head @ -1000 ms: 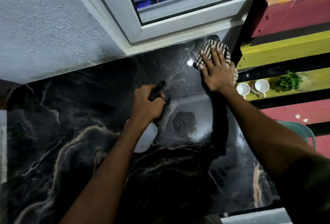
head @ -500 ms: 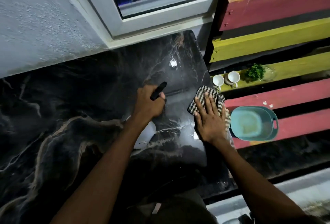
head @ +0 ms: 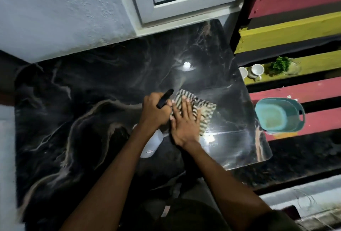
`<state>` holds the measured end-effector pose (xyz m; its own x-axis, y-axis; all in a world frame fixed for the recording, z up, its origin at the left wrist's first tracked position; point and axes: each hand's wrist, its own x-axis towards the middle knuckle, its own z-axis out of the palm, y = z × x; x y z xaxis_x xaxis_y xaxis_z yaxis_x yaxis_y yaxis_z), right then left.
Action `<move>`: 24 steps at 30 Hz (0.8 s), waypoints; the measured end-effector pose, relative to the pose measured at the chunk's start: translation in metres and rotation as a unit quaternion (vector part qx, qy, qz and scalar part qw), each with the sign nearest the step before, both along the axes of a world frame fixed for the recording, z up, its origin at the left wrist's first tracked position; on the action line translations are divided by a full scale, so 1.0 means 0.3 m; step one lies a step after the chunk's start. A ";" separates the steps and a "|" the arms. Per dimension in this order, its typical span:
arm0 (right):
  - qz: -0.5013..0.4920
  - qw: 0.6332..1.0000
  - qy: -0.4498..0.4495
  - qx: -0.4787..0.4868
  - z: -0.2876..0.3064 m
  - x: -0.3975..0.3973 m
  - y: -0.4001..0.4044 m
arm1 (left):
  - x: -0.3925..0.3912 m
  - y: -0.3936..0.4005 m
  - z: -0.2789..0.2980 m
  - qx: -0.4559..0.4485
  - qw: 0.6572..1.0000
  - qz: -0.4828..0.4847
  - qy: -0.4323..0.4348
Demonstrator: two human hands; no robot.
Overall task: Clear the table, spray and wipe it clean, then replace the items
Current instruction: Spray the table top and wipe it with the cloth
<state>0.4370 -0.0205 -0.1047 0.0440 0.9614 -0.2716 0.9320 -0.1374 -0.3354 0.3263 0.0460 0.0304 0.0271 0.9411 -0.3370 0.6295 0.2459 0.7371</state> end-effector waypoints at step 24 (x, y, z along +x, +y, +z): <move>-0.197 0.979 -0.048 -0.012 -0.003 0.063 -0.357 | -0.366 -0.271 0.016 -0.045 0.999 0.024 0.003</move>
